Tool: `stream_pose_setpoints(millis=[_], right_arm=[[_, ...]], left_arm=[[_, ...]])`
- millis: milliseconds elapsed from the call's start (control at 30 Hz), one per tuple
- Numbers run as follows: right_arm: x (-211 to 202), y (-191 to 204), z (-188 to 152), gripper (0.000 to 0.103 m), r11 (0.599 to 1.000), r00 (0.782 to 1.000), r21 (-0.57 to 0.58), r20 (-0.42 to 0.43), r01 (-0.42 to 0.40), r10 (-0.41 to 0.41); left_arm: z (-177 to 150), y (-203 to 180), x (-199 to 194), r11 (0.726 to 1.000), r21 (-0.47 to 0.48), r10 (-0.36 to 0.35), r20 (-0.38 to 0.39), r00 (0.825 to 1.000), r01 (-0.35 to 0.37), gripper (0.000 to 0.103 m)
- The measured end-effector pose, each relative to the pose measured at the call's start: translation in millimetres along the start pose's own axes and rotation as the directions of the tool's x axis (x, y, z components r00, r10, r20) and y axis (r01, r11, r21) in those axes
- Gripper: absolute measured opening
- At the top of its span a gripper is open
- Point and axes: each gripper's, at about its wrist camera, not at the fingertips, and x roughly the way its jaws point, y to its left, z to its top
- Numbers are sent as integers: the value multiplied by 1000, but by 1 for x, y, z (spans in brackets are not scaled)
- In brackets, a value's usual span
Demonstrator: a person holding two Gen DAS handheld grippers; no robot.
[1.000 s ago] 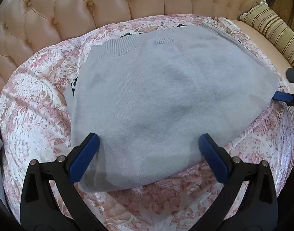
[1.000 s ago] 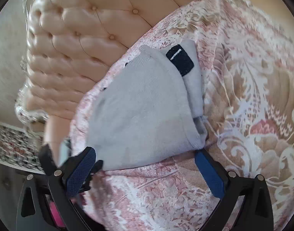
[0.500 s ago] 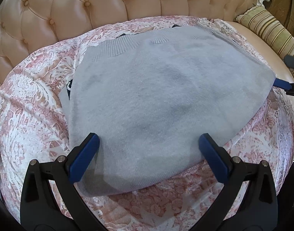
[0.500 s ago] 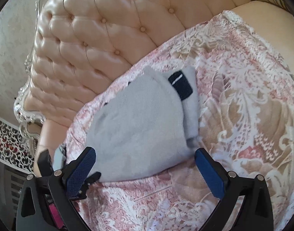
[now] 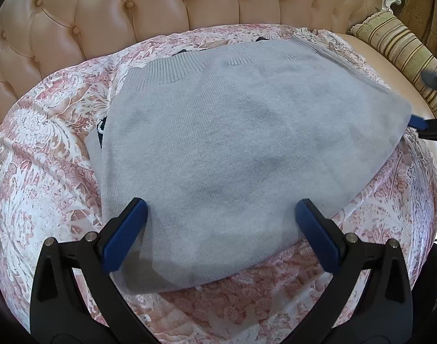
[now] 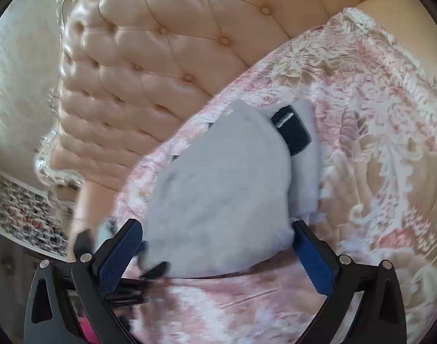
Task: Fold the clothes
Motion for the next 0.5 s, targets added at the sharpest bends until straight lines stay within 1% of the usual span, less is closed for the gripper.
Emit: stream_pose_setpoints(millis=[33,67,100,200,267,367,467,500], right_arm=[[7,-9,0,103,997,998,36,-30,64,-63],[4,-15,-2,103,998,1000,60,0,25,-25],[2,-17,-2,103,997,1000,75,5,5,-5],[0,-21,-8,103,992,999,114,-5,-49,50],[3,-20,-12,103,985,993,122,-8,-120,122],[8,-20,-10,103,982,990,127,5,-139,139],[4,-14,-2,103,984,990,116,59,-133,127],[5,-12,-1,103,987,992,108,62,-119,113]], left_arm=[[0,0,0,1000,-1,0,-1,1000,0,103],[0,0,0,1000,0,0,-1,1000,0,103],[0,0,0,1000,0,-2,0,1000,2,103],[0,1,0,1000,0,-5,2,1000,5,103],[0,1,1,1000,1,-4,5,1000,4,103],[0,0,0,1000,0,-6,3,1000,6,103],[1,0,0,1000,0,-6,-2,1000,6,103],[1,-1,0,1000,-1,-5,-2,1000,5,103]])
